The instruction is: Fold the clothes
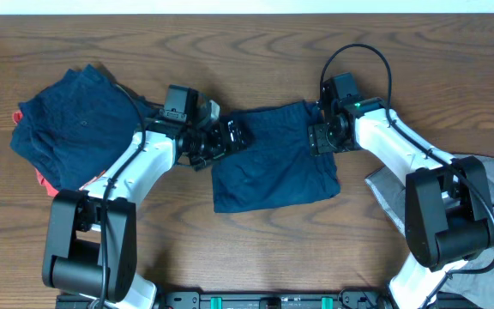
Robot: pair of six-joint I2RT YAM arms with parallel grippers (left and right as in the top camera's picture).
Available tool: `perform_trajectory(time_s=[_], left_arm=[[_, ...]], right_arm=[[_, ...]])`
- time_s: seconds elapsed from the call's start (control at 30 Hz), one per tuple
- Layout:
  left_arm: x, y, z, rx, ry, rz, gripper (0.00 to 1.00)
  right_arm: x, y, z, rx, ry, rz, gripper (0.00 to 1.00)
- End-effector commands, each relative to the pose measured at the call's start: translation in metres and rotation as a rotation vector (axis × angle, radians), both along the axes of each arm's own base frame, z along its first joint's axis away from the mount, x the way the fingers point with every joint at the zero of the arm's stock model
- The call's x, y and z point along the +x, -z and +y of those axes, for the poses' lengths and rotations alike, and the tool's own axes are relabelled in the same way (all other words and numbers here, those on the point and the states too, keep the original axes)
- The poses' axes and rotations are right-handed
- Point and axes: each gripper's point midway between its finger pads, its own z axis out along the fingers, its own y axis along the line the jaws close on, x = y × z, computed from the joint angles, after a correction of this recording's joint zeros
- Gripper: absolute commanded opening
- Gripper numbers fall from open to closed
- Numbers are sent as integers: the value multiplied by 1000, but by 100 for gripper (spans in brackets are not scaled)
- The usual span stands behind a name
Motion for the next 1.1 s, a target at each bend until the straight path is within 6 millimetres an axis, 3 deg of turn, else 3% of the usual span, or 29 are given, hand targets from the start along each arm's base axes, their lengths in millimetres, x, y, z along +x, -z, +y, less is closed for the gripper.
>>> perform_trajectory(time_s=[0.0,0.13,0.23,0.33,0.5,0.53,0.6,0.7,0.77,0.9,0.97,1.07], left_arm=[[15,11,20,127,-53,-50,98],[18,31,38,239,-92,-35,98],[21,49,39,255,-92,-17,98],[23,62,26,218,-64,-9,98],[16,71,-21,65,50,-4,99],[15,70,-28,46,69,-12,91],[16,67,-40,31,94,-45,53],[27,58,-49,9,103,-115,6],[34,50,-48,0,95,-148,6],[56,14,-24,22,48,-236,6],[67,-4,3,88,-13,-276,6],[83,-46,63,202,-155,-356,6]], right_arm=[[3,-1,1,-14,-23,-5,79],[1,-1,2,-12,-24,3,80],[0,0,1,-13,-24,9,80],[-1,0,1,-14,-24,11,80],[-1,0,1,-14,-24,12,80],[-1,0,1,-14,-24,14,80],[-2,0,1,-15,-24,17,80],[-5,0,0,-19,-24,27,80],[-7,1,-1,-21,-23,37,80],[-5,-10,-6,-15,-7,16,81],[-1,-23,-10,-6,6,-17,82],[6,-51,-21,12,36,-88,84]])
